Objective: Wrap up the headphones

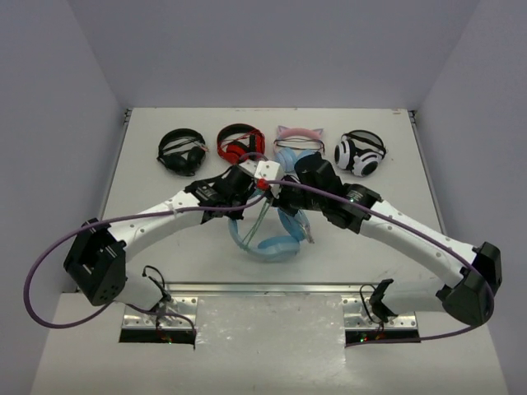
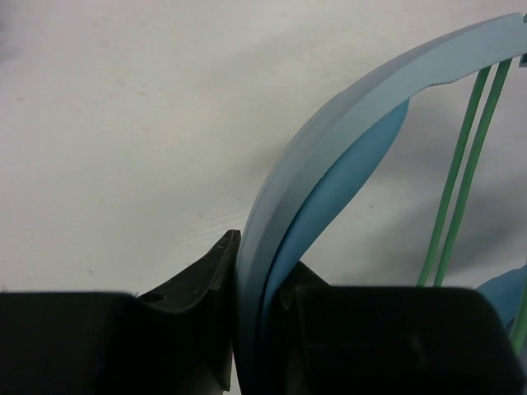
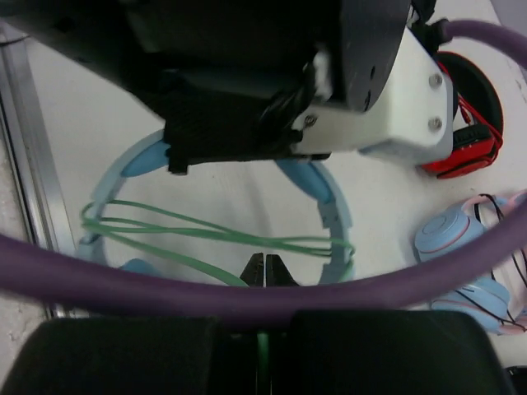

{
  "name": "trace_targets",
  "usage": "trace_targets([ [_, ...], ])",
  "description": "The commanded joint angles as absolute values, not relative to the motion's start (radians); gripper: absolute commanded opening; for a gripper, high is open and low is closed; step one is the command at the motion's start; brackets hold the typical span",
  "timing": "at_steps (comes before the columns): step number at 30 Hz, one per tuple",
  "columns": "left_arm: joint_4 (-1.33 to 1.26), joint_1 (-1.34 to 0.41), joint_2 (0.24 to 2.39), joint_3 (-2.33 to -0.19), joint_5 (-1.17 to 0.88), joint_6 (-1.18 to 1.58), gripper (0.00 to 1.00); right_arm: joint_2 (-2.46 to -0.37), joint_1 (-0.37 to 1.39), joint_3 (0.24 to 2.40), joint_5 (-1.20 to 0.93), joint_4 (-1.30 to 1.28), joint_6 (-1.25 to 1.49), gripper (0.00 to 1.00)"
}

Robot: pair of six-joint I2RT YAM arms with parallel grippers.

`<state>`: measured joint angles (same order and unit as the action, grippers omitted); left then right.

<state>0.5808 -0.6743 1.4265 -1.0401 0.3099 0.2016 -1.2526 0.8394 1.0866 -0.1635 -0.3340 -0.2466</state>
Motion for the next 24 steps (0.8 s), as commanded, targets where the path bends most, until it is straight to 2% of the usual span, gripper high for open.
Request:
trace_targets([
  [1, 0.534, -0.713, 1.364, -1.026, 0.194, 0.126, 0.0, -1.299, 0.825, 1.167, -0.052, -0.33, -0.31, 0.01],
  [6, 0.499, -0.723, 1.276, -0.996, 0.126, 0.107, 0.0, -1.341, 0.815, 1.149, 0.06, -0.281, -0.365, 0.01],
  [10, 0.477, -0.724, 1.223, -0.968, 0.074, 0.097, 0.0, -1.336, 0.759, 1.115, 0.064, -0.218, -0.351, 0.02],
  [16, 0.469, -0.724, 1.195, -0.948, 0.005, 0.089, 0.0, -1.315, 0.664, 1.092, -0.036, -0.153, -0.295, 0.05],
  [19, 0.466, -0.724, 1.186, -0.948, 0.005, 0.086, 0.0, -1.328, 0.618, 1.117, -0.09, -0.179, -0.276, 0.1],
  [24, 0.479, -0.723, 1.187, -0.96, 0.063, 0.094, 0.0, -1.347, 0.598, 1.115, -0.138, -0.219, -0.272, 0.11],
])
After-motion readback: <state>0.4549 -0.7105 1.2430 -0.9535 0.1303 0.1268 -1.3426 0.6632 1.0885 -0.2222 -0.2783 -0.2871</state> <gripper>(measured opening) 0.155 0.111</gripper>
